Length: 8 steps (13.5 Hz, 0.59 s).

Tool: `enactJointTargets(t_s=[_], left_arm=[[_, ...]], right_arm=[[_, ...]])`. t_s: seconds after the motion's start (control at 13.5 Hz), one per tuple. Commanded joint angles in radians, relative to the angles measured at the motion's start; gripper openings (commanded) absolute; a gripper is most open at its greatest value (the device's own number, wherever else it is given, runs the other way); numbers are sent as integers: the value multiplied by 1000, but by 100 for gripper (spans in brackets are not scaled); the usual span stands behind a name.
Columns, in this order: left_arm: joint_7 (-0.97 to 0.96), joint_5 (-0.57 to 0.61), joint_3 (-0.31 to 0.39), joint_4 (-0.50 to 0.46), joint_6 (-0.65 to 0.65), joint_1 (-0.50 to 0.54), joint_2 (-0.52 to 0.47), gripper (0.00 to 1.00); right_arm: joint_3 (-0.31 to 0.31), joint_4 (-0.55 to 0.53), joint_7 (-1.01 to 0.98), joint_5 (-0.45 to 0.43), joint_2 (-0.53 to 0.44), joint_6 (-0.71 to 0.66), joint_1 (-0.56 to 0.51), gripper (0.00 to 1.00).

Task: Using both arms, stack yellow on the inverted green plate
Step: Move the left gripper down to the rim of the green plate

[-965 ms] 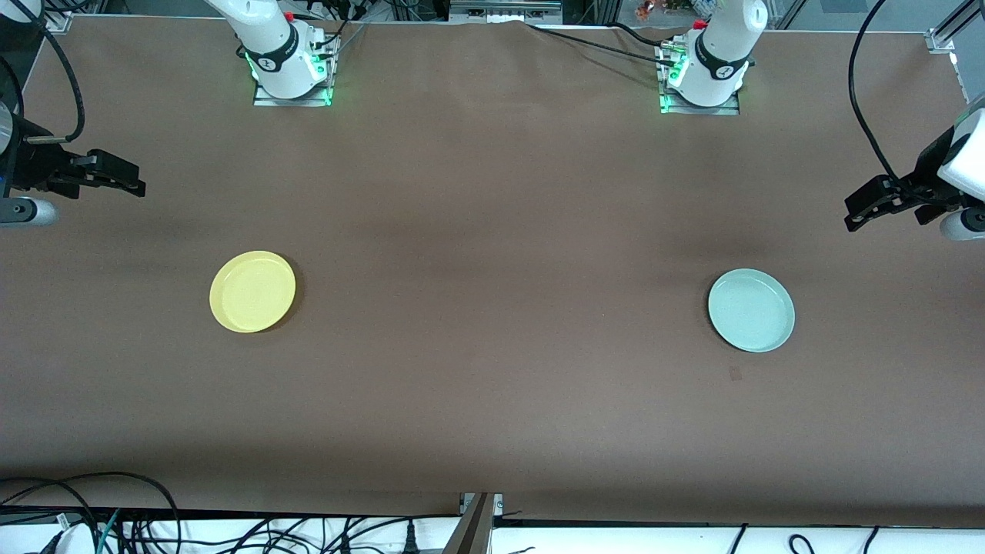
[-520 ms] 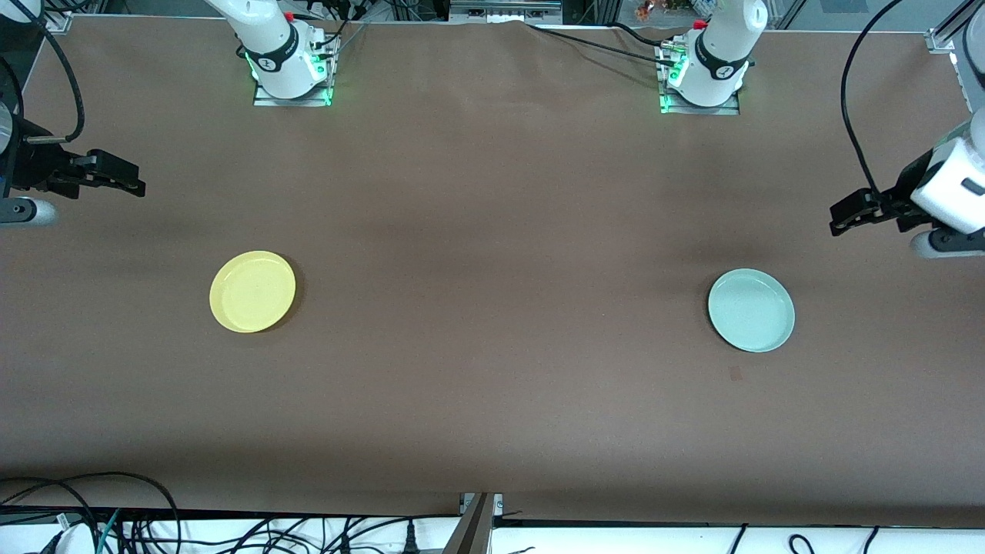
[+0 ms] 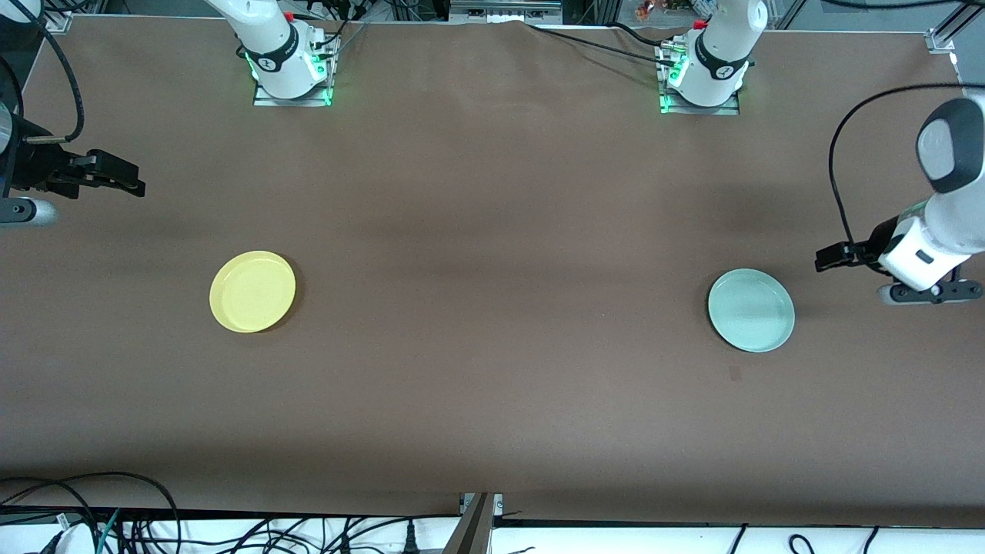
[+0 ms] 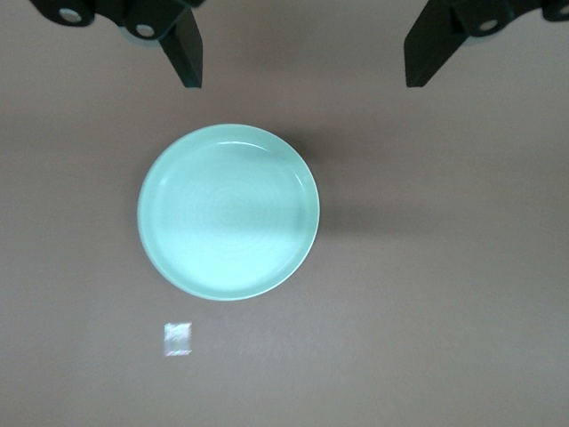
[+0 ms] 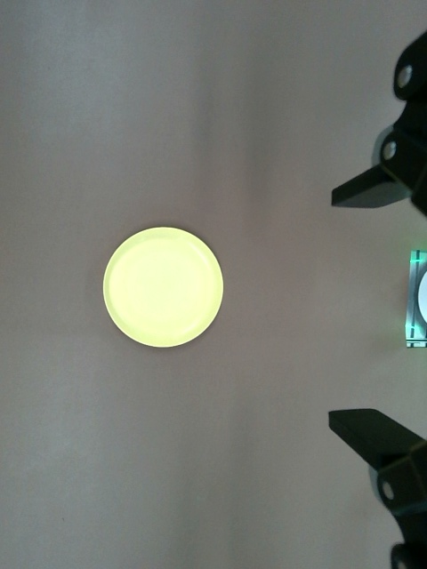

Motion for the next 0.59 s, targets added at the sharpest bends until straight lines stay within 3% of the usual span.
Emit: enactJointTargets(t_s=[0.0,0.52], left_arm=[[26,-7,-6,9,70,26,111,100],[31,-6,0,-26,300,67,311,100]], right_arm=[[1,6,-5,-8,-3,0,-1,100],[0,6,-6,-8,-3,0,-1,100]])
